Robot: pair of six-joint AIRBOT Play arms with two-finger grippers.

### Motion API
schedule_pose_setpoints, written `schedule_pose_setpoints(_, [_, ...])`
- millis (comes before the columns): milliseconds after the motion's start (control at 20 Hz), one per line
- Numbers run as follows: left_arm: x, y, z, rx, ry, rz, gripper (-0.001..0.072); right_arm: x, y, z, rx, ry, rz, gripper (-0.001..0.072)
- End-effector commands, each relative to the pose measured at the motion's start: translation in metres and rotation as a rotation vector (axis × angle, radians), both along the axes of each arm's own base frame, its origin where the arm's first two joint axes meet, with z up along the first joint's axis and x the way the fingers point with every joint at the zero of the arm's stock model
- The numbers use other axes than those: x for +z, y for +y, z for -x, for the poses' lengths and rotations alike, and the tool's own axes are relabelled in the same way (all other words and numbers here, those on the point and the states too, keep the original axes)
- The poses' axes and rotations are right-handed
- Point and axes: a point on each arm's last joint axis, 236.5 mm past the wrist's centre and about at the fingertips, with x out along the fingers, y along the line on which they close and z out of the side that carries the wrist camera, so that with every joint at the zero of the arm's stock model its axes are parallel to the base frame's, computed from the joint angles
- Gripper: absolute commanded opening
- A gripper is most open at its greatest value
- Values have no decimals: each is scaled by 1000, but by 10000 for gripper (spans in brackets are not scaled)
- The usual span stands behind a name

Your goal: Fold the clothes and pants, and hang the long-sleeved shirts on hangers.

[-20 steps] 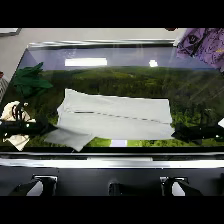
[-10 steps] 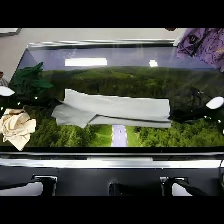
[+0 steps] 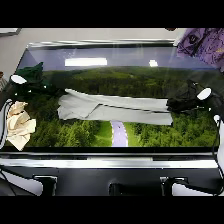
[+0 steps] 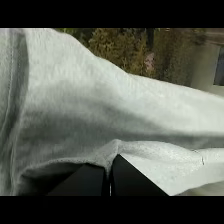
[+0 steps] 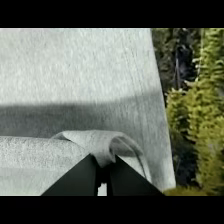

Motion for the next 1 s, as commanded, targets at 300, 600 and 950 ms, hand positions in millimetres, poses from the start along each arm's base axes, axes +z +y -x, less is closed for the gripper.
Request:
schedule_pose_setpoints(300, [-3, 15, -24, 74, 33, 7, 329, 5, -24, -14, -115, 53, -58, 568])
schedule_pose_setpoints(600, [45, 67, -15, 82, -25, -242, 466, 17, -44, -2, -151, 69, -397, 647])
schedule_pose_setpoints(950, [61, 57, -12, 52, -60, -286, 466, -44, -23, -10, -100, 132, -482, 683])
